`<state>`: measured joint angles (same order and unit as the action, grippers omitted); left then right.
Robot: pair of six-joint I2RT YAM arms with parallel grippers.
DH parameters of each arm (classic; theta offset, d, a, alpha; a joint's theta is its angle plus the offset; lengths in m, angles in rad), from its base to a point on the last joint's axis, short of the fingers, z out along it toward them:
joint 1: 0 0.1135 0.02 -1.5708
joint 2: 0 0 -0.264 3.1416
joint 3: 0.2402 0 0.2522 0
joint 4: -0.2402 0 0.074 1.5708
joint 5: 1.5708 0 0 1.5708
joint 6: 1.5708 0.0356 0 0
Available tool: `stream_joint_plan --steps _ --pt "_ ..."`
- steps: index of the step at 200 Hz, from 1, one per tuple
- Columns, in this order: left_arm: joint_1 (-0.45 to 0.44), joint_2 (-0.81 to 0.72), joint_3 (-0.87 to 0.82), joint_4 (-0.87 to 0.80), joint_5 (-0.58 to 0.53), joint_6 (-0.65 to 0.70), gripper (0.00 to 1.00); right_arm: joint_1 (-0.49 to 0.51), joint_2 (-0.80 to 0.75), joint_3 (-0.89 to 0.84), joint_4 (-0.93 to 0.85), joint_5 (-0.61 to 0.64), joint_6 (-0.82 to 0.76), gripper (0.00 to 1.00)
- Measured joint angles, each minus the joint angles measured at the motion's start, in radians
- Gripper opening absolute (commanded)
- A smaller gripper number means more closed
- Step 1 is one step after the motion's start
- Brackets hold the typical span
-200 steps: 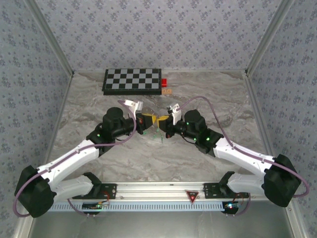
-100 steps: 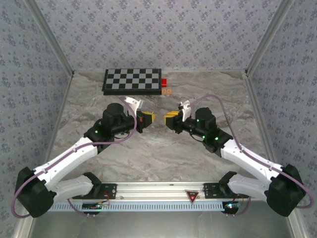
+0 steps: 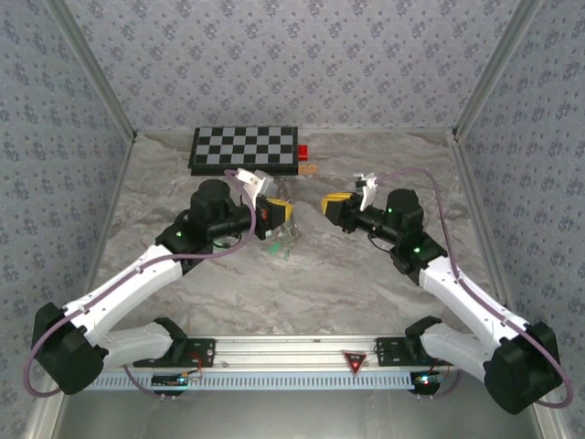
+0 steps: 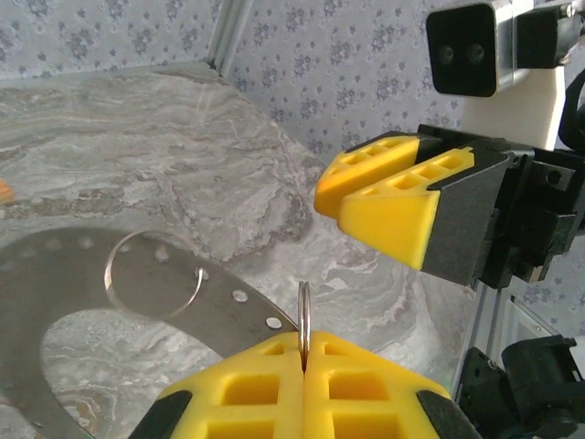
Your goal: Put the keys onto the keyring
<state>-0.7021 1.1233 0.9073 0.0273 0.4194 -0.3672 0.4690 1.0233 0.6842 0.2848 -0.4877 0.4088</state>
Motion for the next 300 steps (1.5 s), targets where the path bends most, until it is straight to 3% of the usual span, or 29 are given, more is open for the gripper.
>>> stream_joint_plan --steps 102,179,300 --pt "0.009 0.019 0.0 0.105 0.063 -0.121 0.0 0.01 0.189 0.029 0.352 -0.245 0.214 0.19" --pt "0.052 0.018 0.0 0.159 0.051 -0.316 0.0 0.034 0.198 0.041 0.375 -0.238 0.246 0.19" --pt "0.052 0.017 -0.002 0.168 0.056 -0.31 0.0 0.04 0.202 0.06 0.367 -0.235 0.252 0.2"
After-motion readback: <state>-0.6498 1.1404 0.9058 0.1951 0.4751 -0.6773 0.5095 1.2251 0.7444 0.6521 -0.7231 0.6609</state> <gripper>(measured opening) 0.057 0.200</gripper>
